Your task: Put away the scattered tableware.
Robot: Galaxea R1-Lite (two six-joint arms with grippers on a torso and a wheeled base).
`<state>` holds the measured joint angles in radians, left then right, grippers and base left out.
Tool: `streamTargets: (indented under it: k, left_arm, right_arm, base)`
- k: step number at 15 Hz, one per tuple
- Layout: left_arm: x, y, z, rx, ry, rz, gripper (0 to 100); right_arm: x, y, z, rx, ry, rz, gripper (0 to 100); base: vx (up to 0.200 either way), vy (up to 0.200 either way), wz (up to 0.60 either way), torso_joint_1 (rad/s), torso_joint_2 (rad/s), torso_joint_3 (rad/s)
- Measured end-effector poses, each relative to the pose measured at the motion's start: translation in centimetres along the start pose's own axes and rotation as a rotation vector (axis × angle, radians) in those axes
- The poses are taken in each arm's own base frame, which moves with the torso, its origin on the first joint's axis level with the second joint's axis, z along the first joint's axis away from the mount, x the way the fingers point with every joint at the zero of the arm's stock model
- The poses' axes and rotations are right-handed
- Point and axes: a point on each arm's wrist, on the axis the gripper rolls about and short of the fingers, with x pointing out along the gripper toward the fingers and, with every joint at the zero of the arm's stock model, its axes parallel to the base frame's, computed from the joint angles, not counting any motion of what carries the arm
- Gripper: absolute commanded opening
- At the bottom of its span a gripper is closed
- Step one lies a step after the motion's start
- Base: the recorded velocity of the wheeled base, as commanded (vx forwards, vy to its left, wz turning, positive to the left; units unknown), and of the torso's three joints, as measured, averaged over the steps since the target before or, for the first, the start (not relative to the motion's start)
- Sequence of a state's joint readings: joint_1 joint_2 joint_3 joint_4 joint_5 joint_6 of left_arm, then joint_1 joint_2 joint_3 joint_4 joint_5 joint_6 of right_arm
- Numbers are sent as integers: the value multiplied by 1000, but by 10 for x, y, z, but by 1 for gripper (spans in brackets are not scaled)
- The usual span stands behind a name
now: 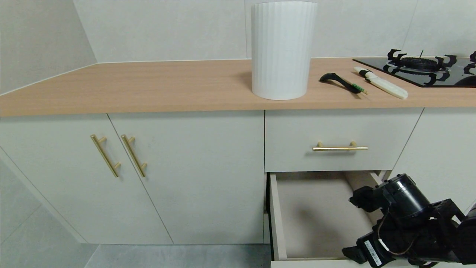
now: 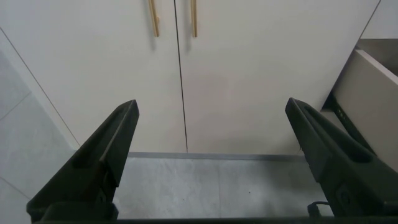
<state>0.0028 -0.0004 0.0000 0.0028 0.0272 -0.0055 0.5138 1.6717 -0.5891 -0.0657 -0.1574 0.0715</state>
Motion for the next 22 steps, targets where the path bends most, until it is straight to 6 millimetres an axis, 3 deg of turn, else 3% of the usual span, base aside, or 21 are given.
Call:
streamTargets:
  k: [12, 14, 18, 22]
  left_arm:
    - [0, 0, 0, 0, 0, 0, 100]
    - [0, 0, 0, 0, 0, 0, 100]
    - [0, 0, 0, 0, 0, 0, 100]
    - [0, 0, 0, 1, 0, 0, 100]
  right_arm:
    - [-22, 8, -28, -210, 214, 15, 100]
    - [-23, 9, -21, -174, 183, 11, 100]
    - [-23, 7, 14, 116, 5, 5, 100]
    - [-20, -3, 32, 200, -112, -6, 100]
  base:
    - [0, 0, 0, 0, 0, 0]
    - [0, 0, 0, 0, 0, 0]
    - [0, 0, 0, 0, 0, 0]
    - [0, 0, 0, 0, 0, 0]
